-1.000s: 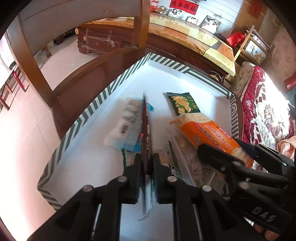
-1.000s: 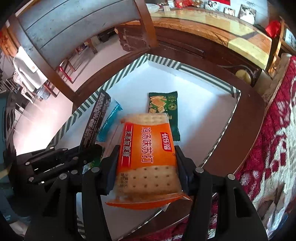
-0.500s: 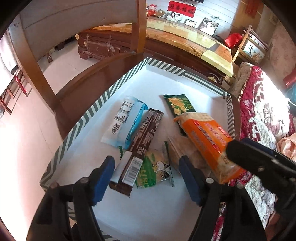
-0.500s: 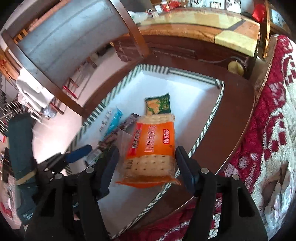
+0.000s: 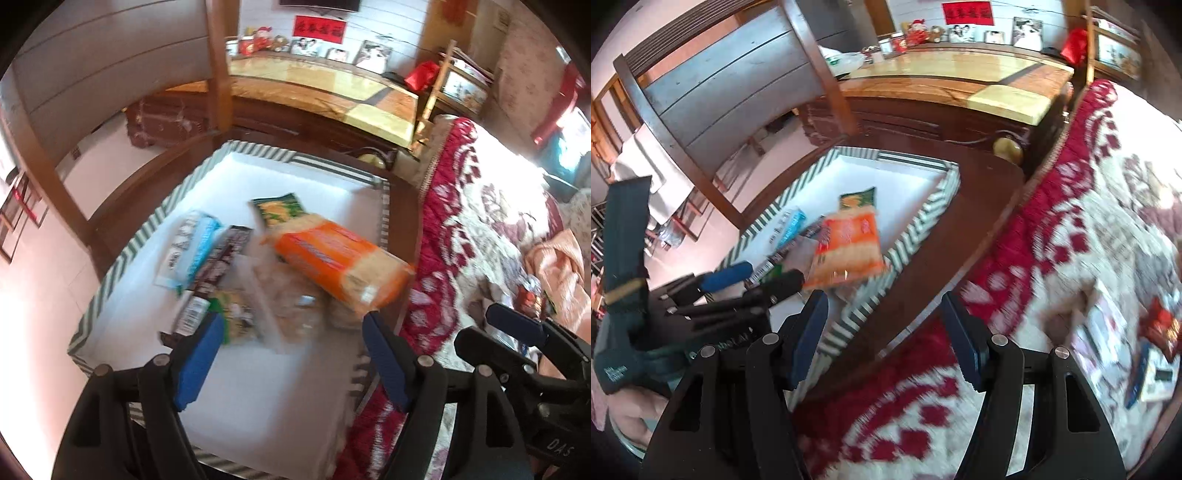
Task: Organize snacks
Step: 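Move both open grippers back to the snacks on the blanket, then grasp the pink strawberry pastry pack with the left gripper while the right grasps the red candy pack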
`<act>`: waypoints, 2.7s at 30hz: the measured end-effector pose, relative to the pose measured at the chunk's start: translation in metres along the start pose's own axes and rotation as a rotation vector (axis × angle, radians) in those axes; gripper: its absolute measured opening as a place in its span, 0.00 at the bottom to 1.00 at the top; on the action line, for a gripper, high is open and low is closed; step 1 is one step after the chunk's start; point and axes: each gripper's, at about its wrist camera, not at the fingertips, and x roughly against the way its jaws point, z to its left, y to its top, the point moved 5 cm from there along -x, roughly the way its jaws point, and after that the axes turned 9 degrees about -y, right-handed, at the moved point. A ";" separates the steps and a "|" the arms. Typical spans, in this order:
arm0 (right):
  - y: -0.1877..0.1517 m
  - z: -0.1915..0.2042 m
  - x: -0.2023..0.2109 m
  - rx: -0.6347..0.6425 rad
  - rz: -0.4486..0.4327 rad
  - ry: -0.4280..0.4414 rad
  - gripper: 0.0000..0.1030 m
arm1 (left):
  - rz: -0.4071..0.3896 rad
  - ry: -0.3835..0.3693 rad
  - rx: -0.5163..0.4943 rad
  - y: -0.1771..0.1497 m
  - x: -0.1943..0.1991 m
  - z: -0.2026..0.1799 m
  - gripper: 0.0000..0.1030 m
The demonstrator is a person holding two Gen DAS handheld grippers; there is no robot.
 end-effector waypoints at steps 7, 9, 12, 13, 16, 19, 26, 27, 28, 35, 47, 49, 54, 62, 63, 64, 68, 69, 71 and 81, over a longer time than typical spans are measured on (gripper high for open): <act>-0.022 -0.041 0.022 -0.062 -0.007 -0.045 0.62 | -0.024 -0.022 -0.069 -0.003 0.010 -0.036 0.79; -0.029 -0.053 0.029 -0.072 -0.011 -0.058 0.62 | -0.023 -0.034 -0.084 -0.003 0.012 -0.045 0.79; -0.037 -0.067 0.039 -0.085 -0.017 -0.080 0.62 | -0.021 -0.048 -0.111 -0.006 0.013 -0.060 0.80; -0.040 -0.073 0.043 -0.092 -0.023 -0.087 0.62 | -0.021 -0.050 -0.119 -0.007 0.013 -0.065 0.80; -0.050 -0.090 0.052 -0.119 -0.023 -0.110 0.62 | -0.010 -0.066 -0.139 -0.011 0.010 -0.079 0.80; -0.059 -0.107 0.060 -0.136 -0.025 -0.136 0.62 | 0.005 -0.083 -0.159 -0.014 0.005 -0.095 0.80; -0.083 -0.147 0.071 -0.201 -0.006 -0.177 0.62 | 0.044 -0.118 -0.215 -0.027 -0.007 -0.131 0.80; -0.086 -0.152 0.071 -0.213 -0.002 -0.180 0.62 | 0.051 -0.124 -0.222 -0.028 -0.009 -0.135 0.80; -0.089 -0.157 0.072 -0.224 -0.001 -0.183 0.62 | 0.057 -0.130 -0.229 -0.030 -0.011 -0.139 0.80; -0.102 -0.179 0.072 -0.272 0.010 -0.190 0.62 | 0.105 -0.174 -0.263 -0.035 -0.026 -0.166 0.80; -0.113 -0.200 0.064 -0.314 0.029 -0.185 0.62 | 0.199 -0.241 -0.381 -0.019 -0.075 -0.225 0.83; -0.115 -0.205 0.063 -0.325 0.032 -0.188 0.62 | 0.219 -0.242 -0.404 -0.017 -0.085 -0.234 0.83; -0.120 -0.225 0.062 -0.376 0.036 -0.193 0.62 | 0.266 -0.206 -0.494 -0.014 -0.115 -0.258 0.83; -0.125 -0.252 0.054 -0.454 0.055 -0.204 0.62 | 0.295 -0.190 -0.523 -0.012 -0.141 -0.271 0.83; -0.125 -0.255 0.054 -0.463 0.058 -0.205 0.62 | 0.292 -0.191 -0.524 -0.011 -0.143 -0.271 0.83; -0.123 -0.258 0.053 -0.467 0.061 -0.205 0.62 | 0.287 -0.190 -0.523 -0.011 -0.144 -0.270 0.82; -0.109 -0.269 0.052 -0.459 0.048 -0.223 0.63 | 0.281 -0.216 -0.508 -0.008 -0.147 -0.269 0.70; -0.104 -0.273 0.050 -0.463 0.045 -0.226 0.63 | 0.283 -0.213 -0.512 -0.008 -0.148 -0.269 0.61; -0.094 -0.281 0.046 -0.473 0.034 -0.228 0.63 | 0.291 -0.223 -0.519 -0.010 -0.150 -0.269 0.53; -0.039 -0.276 0.010 -0.017 0.133 -0.346 0.63 | 0.284 -0.300 -0.448 -0.001 -0.148 -0.251 0.52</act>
